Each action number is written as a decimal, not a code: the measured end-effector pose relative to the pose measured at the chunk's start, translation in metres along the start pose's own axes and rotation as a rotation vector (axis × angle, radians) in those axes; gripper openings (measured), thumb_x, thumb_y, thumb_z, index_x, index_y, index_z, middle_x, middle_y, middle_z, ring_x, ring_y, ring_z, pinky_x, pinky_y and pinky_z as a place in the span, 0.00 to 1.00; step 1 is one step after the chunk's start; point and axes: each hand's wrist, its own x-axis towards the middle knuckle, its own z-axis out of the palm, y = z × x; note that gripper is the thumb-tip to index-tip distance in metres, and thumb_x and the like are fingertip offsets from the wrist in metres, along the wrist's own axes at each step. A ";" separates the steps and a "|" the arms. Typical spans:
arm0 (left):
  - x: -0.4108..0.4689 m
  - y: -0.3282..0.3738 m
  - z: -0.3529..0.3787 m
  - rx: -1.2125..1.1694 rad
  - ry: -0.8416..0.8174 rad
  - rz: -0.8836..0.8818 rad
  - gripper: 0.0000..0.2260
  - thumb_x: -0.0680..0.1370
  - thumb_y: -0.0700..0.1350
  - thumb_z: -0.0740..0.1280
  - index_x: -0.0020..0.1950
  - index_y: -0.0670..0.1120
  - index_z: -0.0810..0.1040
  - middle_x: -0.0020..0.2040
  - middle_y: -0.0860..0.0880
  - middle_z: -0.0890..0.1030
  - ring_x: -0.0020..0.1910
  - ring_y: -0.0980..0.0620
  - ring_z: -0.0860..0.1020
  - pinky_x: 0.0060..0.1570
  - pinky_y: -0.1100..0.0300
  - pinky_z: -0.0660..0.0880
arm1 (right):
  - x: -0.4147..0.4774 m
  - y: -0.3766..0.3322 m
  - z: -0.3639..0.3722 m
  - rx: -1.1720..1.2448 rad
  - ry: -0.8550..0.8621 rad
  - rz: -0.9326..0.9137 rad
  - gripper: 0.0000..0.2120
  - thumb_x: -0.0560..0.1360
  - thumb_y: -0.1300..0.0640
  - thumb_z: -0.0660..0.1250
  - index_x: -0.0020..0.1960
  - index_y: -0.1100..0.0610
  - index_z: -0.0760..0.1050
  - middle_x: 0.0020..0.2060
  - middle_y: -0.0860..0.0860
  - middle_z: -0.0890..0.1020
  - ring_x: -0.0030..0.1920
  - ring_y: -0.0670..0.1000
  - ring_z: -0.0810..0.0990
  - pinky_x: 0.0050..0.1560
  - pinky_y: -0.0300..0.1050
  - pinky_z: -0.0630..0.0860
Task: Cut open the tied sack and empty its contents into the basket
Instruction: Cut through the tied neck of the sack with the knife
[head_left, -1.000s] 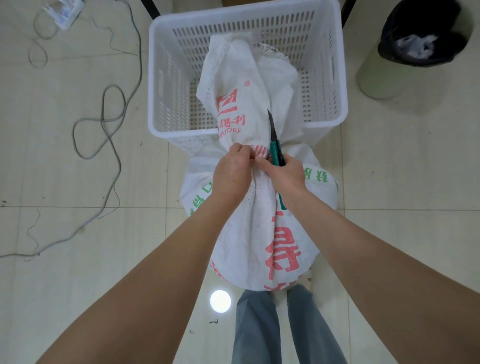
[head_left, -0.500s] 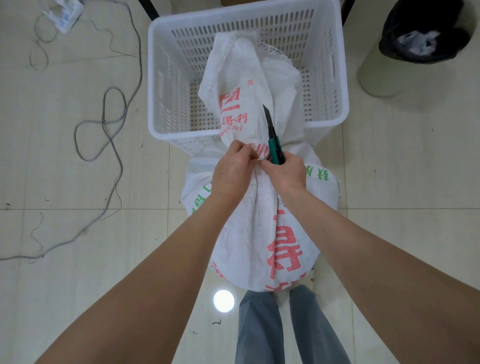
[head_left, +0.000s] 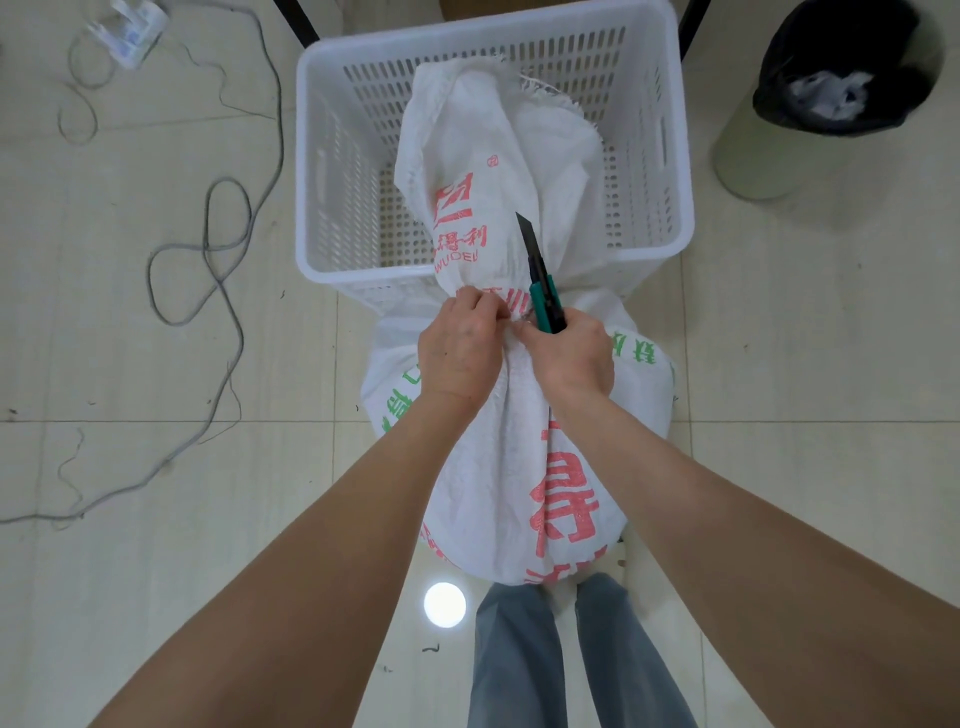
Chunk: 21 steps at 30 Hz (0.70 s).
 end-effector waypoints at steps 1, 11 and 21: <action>0.000 0.000 0.000 -0.001 -0.007 -0.003 0.08 0.79 0.43 0.60 0.51 0.43 0.78 0.50 0.46 0.78 0.48 0.46 0.76 0.37 0.54 0.70 | 0.000 0.000 0.000 0.007 -0.002 0.001 0.14 0.70 0.42 0.71 0.48 0.52 0.80 0.40 0.49 0.82 0.40 0.53 0.80 0.38 0.45 0.73; 0.000 0.001 0.001 -0.065 0.004 -0.008 0.06 0.78 0.41 0.62 0.49 0.40 0.77 0.48 0.42 0.76 0.38 0.43 0.74 0.31 0.54 0.71 | 0.002 -0.003 0.005 0.091 -0.013 0.054 0.11 0.70 0.47 0.71 0.48 0.52 0.80 0.40 0.49 0.82 0.41 0.54 0.81 0.42 0.50 0.78; 0.002 -0.002 0.004 -0.176 0.001 -0.080 0.06 0.77 0.41 0.65 0.48 0.41 0.80 0.47 0.44 0.78 0.41 0.44 0.77 0.38 0.51 0.75 | 0.006 -0.002 0.010 0.102 -0.027 0.052 0.10 0.72 0.48 0.69 0.48 0.54 0.80 0.34 0.48 0.78 0.35 0.52 0.76 0.35 0.46 0.71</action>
